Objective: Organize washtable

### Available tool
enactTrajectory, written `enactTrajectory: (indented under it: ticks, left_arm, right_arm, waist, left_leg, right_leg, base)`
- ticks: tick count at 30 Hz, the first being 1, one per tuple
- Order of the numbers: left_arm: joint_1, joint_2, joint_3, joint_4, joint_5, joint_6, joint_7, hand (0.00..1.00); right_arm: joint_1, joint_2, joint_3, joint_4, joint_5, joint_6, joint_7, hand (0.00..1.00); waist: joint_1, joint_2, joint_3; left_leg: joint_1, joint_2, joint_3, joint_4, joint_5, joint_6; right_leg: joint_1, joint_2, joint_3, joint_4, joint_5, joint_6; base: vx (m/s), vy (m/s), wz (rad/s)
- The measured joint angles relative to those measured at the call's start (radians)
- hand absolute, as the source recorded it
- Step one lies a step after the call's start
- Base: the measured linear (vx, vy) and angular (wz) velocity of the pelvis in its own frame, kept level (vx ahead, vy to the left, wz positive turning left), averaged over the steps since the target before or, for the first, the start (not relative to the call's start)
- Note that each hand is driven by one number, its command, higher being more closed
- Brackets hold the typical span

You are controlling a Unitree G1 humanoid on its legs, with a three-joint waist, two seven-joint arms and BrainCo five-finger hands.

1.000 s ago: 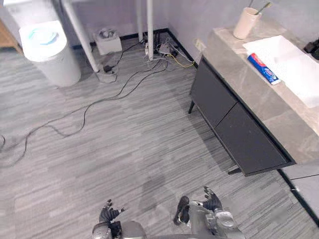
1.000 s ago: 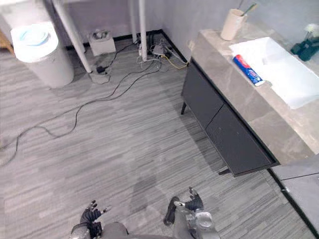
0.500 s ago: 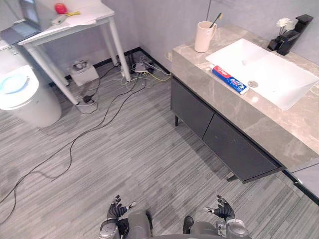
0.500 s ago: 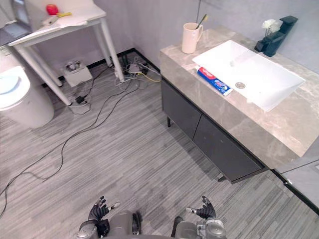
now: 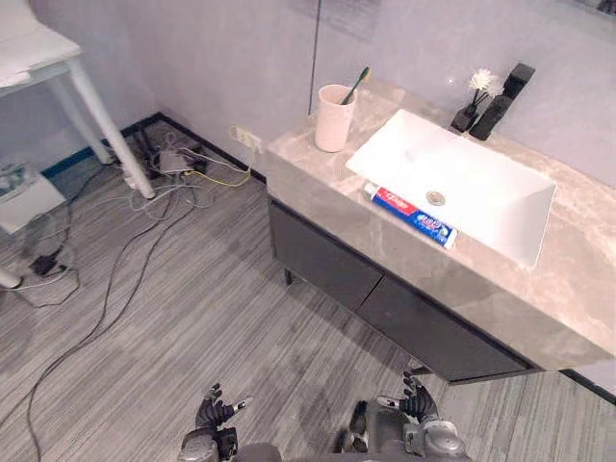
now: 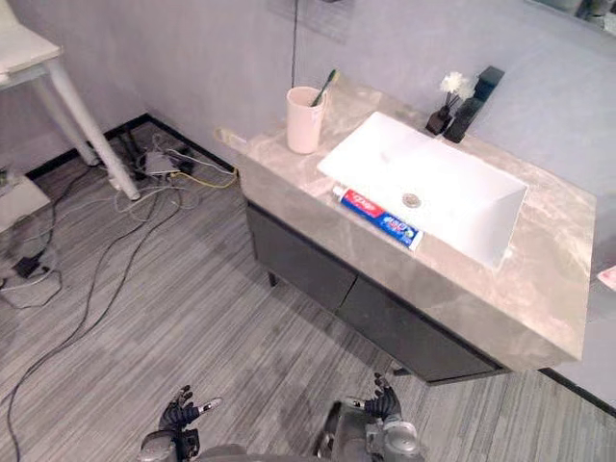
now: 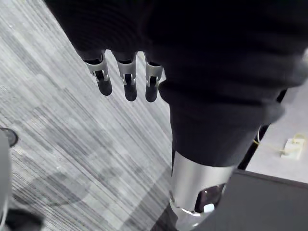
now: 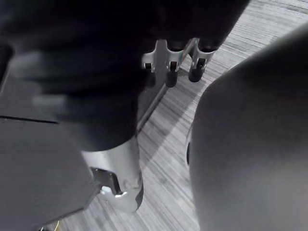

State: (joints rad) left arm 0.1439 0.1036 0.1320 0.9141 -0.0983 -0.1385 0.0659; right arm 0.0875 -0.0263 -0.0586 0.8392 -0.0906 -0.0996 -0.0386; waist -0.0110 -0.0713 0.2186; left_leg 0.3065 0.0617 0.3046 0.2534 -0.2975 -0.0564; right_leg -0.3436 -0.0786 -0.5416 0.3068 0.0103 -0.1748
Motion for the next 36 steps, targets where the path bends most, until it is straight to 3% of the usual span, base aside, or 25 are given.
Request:
enactTrajectory:
  ticks: [1,2,3,4,5,6,7,9,10,12,14,15,16,17,22,24,28,36]
  left_arm:
    - [-0.011,-0.012,0.004,0.024,0.016,0.004,0.001,0.0]
    - [-0.015,-0.014,-0.005,0.024,0.029,0.002,-0.002,0.0]
    - [-0.025,-0.023,-0.013,0.024,0.047,-0.003,-0.001,0.0]
    - [-0.038,-0.041,-0.013,0.022,0.057,-0.004,-0.002,0.0]
    - [-0.042,-0.051,-0.01,0.026,0.063,-0.002,-0.002,0.0]
    - [-0.046,-0.064,-0.01,0.029,0.072,0.0,-0.002,0.0]
    - [-0.039,-0.073,-0.012,0.022,0.073,0.0,-0.005,0.0]
    - [-0.064,-0.071,-0.012,0.01,0.073,-0.002,-0.005,0.0]
    - [-0.074,-0.072,-0.012,0.01,0.073,-0.002,-0.005,0.0]
    - [-0.078,-0.075,-0.013,0.012,0.073,-0.003,-0.007,0.0]
    - [-0.069,-0.074,-0.014,0.012,0.072,-0.003,-0.007,0.0]
    - [-0.059,-0.076,-0.015,0.013,0.072,-0.003,-0.007,0.0]
    - [-0.05,-0.077,-0.016,0.022,0.072,-0.004,-0.007,0.0]
    - [-0.043,-0.073,-0.015,0.03,0.071,-0.003,-0.004,0.0]
    - [-0.033,-0.052,-0.011,0.051,0.072,-0.003,-0.002,0.0]
    - [-0.034,-0.052,-0.012,0.061,0.072,-0.003,-0.003,0.0]
    - [-0.034,-0.051,-0.012,0.069,0.072,-0.003,-0.004,0.0]
    - [-0.034,-0.05,-0.012,0.076,0.072,-0.003,-0.002,0.0]
  right_arm:
    - [-0.02,-0.019,-0.006,-0.004,0.001,-0.004,-0.001,0.0]
    - [-0.029,-0.023,-0.007,-0.004,-0.001,0.0,-0.001,0.0]
    - [-0.029,-0.023,-0.022,-0.001,-0.003,-0.001,0.0,0.0]
    - [-0.015,-0.016,-0.048,-0.012,0.004,0.001,0.0,0.0]
    - [-0.006,-0.015,-0.052,-0.025,0.002,0.005,-0.005,0.0]
    - [0.012,-0.021,-0.042,-0.041,0.001,0.014,-0.003,0.0]
    - [0.022,-0.015,-0.048,-0.041,0.007,0.042,-0.003,0.0]
    - [0.021,-0.015,-0.054,-0.023,0.03,0.077,0.026,0.0]
    - [0.017,-0.014,-0.061,-0.017,0.034,0.08,0.026,0.0]
    - [0.006,-0.008,-0.09,0.018,0.045,0.084,0.014,0.0]
    - [0.009,-0.01,-0.097,0.029,0.044,0.082,-0.005,0.0]
    - [0.009,-0.014,-0.096,0.034,0.041,0.075,-0.009,0.0]
    - [0.011,-0.019,-0.092,0.039,0.039,0.063,-0.015,0.0]
    - [0.023,-0.009,-0.092,0.023,0.04,0.052,-0.024,0.0]
    - [0.058,0.01,-0.09,0.015,0.021,0.038,-0.024,0.0]
    - [0.06,0.011,-0.091,0.016,0.018,0.038,-0.025,0.0]
    - [0.06,0.01,-0.092,0.02,0.018,0.038,-0.026,0.0]
    - [0.044,-0.003,-0.088,0.049,0.002,0.033,-0.024,0.0]
  waist:
    - [0.014,0.046,-0.001]
    - [0.015,0.048,-0.002]
    - [-0.005,0.059,-0.003]
    - [-0.016,0.076,-0.001]
    - [-0.02,0.085,0.001]
    - [-0.02,0.09,0.003]
    - [-0.008,0.088,-0.001]
    - [0.018,0.077,-0.004]
    - [0.025,0.075,-0.002]
    - [0.024,0.076,-0.002]
    - [0.024,0.077,-0.003]
    - [0.025,0.09,-0.011]
    - [0.025,0.1,-0.018]
    - [0.016,0.084,-0.032]
    - [0.022,0.056,-0.067]
    - [0.021,0.057,-0.073]
    - [0.022,0.055,-0.076]
    - [0.023,0.062,-0.078]
  left_leg:
    - [0.006,0.034,-0.026,0.066,-0.008,-0.025]
    - [-0.018,0.039,-0.045,0.113,0.001,-0.041]
    - [-0.06,0.043,-0.084,0.168,-0.002,-0.042]
    - [-0.109,0.065,-0.103,0.241,0.03,-0.061]
    - [-0.128,0.081,-0.104,0.312,0.076,-0.055]
    - [-0.153,0.109,-0.108,0.449,0.185,-0.057]
    - [-0.203,0.147,-0.101,0.586,0.22,-0.069]
    - [-0.297,0.173,-0.059,0.657,0.093,-0.068]
    - [-0.321,0.174,-0.052,0.63,0.065,-0.062]
    - [-0.35,0.159,-0.09,0.418,0.003,-0.051]
    - [-0.338,0.119,-0.212,0.203,0.007,-0.056]
    - [-0.333,0.11,-0.296,0.092,0.023,-0.062]
    - [-0.327,0.106,-0.316,0.071,0.074,-0.063]
    - [-0.299,0.092,-0.284,0.039,0.067,-0.051]
    - [-0.249,0.04,-0.184,-0.013,0.068,-0.011]
    - [-0.224,0.018,-0.158,-0.033,0.07,-0.007]
    - [-0.195,-0.01,-0.152,-0.047,0.071,-0.006]
    - [-0.165,-0.009,-0.143,-0.082,0.078,0.008]
  right_leg:
    - [0.003,0.041,0.04,0.034,-0.002,-0.045]
    - [0.003,0.041,0.054,0.038,-0.036,-0.043]
    - [0.012,0.038,0.06,0.052,-0.076,-0.036]
    - [0.049,0.042,0.049,0.058,-0.112,-0.018]
    - [0.077,0.052,0.048,0.06,-0.128,-0.009]
    - [0.141,0.073,0.06,0.039,-0.145,0.009]
    - [0.196,0.094,0.084,-0.002,-0.15,0.015]
    - [0.227,0.106,0.131,-0.053,-0.133,0.025]
    - [0.239,0.106,0.145,-0.075,-0.122,0.03]
    - [0.3,0.105,0.212,-0.125,-0.098,0.056]
    - [0.328,0.105,0.265,-0.143,-0.092,0.08]
    - [0.33,0.113,0.296,-0.148,-0.089,0.095]
    - [0.333,0.119,0.325,-0.153,-0.095,0.122]
    - [0.36,0.102,0.359,-0.202,-0.069,0.157]
    - [0.377,0.059,0.45,-0.278,-0.01,0.205]
    - [0.394,0.048,0.479,-0.303,0.004,0.223]
    - [0.4,0.029,0.516,-0.31,0.01,0.233]
    - [0.407,0.036,0.52,-0.307,0.011,0.233]
  base:
    - [0.61,-0.022,-0.83]
    - [0.55,-0.044,-0.56]
    - [0.45,-0.062,-0.02]
    - [0.4,-0.064,0.12]
    - [0.37,-0.042,0.01]
    - [0.37,-0.023,-0.27]
    - [0.37,-0.01,-0.47]
    - [0.28,0.007,-0.67]
    - [0.26,0.035,-0.73]
    - [0.24,0.146,-0.83]
    - [0.14,0.234,-0.81]
    - [0.04,0.221,-0.82]
    - [0.1,0.313,-0.87]
    - [0.12,0.314,-0.66]
    - [0.09,0.224,-0.53]
    - [0.14,0.185,-0.42]
    - [0.06,0.099,-0.28]
    - [-0.01,0.002,-0.03]
